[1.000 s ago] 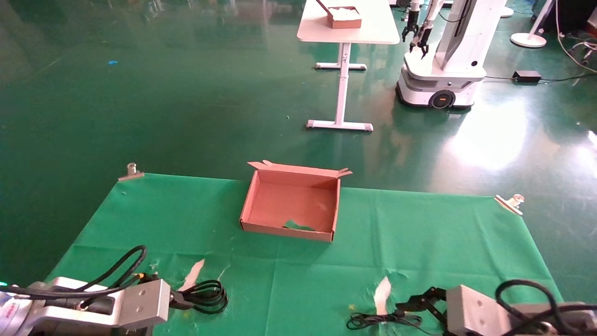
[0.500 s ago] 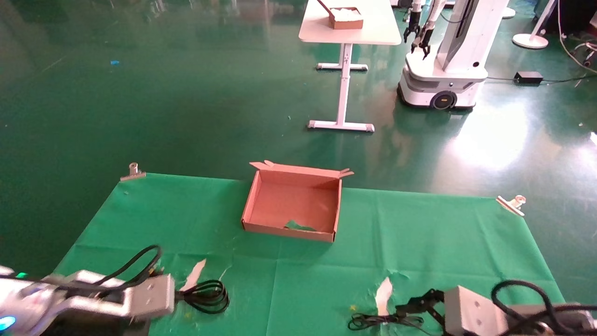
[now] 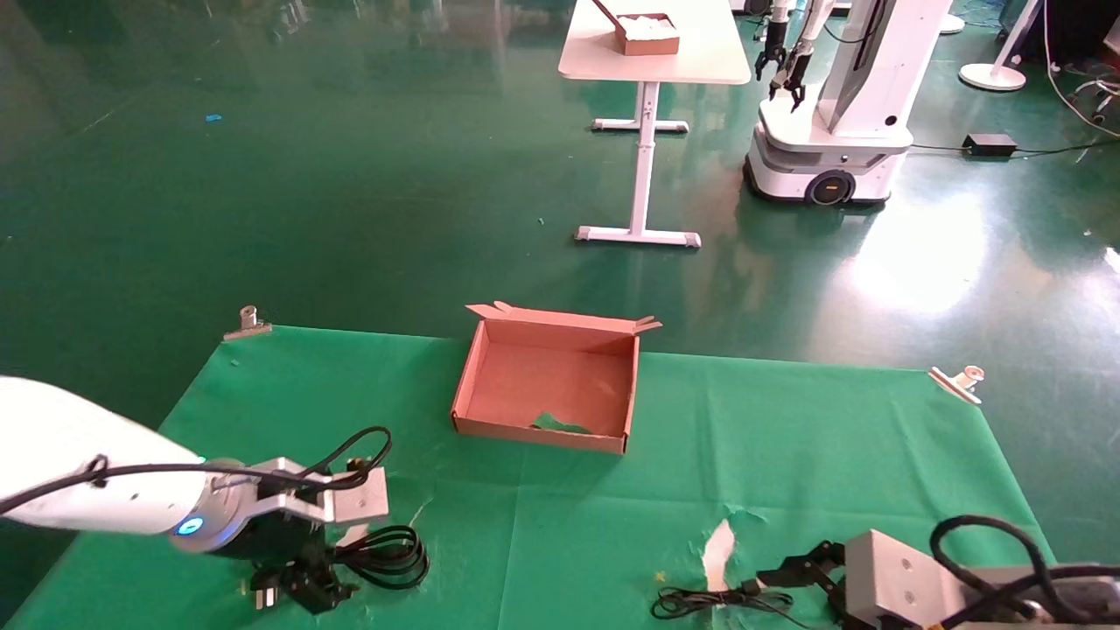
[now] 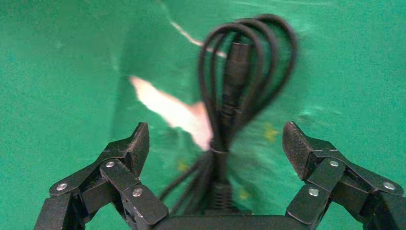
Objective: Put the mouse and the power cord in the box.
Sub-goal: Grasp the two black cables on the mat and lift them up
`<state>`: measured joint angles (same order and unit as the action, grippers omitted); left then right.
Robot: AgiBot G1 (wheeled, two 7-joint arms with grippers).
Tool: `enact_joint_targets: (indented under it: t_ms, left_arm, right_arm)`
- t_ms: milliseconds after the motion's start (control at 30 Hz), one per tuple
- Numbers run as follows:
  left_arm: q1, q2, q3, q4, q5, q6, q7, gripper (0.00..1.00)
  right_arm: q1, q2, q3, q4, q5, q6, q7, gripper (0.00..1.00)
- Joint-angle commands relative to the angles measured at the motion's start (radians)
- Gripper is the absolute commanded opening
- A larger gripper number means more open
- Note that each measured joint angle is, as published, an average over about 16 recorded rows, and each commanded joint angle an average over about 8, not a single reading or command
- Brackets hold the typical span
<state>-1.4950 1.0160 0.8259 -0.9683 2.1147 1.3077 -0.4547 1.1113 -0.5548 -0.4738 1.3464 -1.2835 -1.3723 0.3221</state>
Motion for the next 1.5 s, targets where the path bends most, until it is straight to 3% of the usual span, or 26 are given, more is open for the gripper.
enact_joint_targets:
  t_ms: [33,600,767,1133,1500]
  left_arm:
    - [-0.014,0.024,0.009,0.036,0.024,-0.016,0.011,1.0]
    - [-0.035,0.073,0.043,0.104,0.097,-0.039,0.009,1.0]
    - [-0.038,0.08,0.047,0.108,0.106,-0.039,0.003,1.0]
    - [-0.038,0.081,0.047,0.109,0.106,-0.039,0.003,1.0]
    - [-0.038,0.081,0.047,0.109,0.106,-0.039,0.003,1.0]
  right_arm:
    - [-0.002,0.005,0.002,0.001,0.003,0.0,0.0,1.0]
    - [0.032,0.003,-0.035,0.002,-0.115,0.008,0.063,1.0]
    - [0.058,-0.015,-0.059,0.0,-0.209,0.029,0.068,1.0]
    - [0.167,-0.247,-0.196,-0.047,-0.547,0.078,0.138,1.0]
    - [0.185,-0.374,-0.258,-0.17,-0.691,0.142,0.151,1.0]
